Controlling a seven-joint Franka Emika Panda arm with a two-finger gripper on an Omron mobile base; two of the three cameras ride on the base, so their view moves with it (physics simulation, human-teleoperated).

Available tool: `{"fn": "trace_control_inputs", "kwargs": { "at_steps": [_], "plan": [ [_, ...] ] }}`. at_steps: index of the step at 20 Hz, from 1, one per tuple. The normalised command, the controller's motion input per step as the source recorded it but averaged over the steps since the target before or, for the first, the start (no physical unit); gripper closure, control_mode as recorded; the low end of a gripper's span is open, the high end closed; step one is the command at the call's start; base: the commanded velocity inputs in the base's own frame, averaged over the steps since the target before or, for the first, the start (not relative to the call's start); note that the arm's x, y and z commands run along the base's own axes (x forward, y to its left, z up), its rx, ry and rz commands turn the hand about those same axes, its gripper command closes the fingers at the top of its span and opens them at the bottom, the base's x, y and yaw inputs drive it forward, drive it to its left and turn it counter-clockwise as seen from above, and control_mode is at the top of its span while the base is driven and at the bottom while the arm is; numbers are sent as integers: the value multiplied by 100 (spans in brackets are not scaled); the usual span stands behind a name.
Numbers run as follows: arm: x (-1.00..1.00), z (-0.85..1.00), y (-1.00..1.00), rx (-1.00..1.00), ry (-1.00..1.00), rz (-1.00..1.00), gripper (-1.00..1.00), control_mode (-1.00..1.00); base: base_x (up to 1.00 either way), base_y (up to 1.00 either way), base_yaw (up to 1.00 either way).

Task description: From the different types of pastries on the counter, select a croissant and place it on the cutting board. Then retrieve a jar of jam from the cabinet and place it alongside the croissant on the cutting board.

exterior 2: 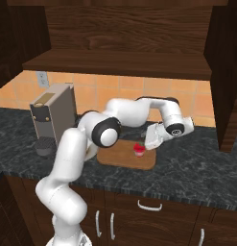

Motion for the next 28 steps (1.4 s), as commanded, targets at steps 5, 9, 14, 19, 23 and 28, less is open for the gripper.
{"fn": "trace_control_inputs", "kwargs": {
  "at_steps": [5,9,14,19,23,28],
  "plan": [
    [-28,49,38,3,-1,5,-100,-100,0,0,0],
    [-50,19,80,-4,-15,0,-100,-100,0,0,0],
    [-38,22,78,-30,-41,1,-100,-100,0,0,0],
    [-25,7,74,-34,-33,13,-100,-100,0,0,0],
    [-57,75,52,-14,-23,23,-100,-100,0,0,0],
    [-34,64,68,-2,-7,26,-100,-100,0,0,0]
  ]
}}
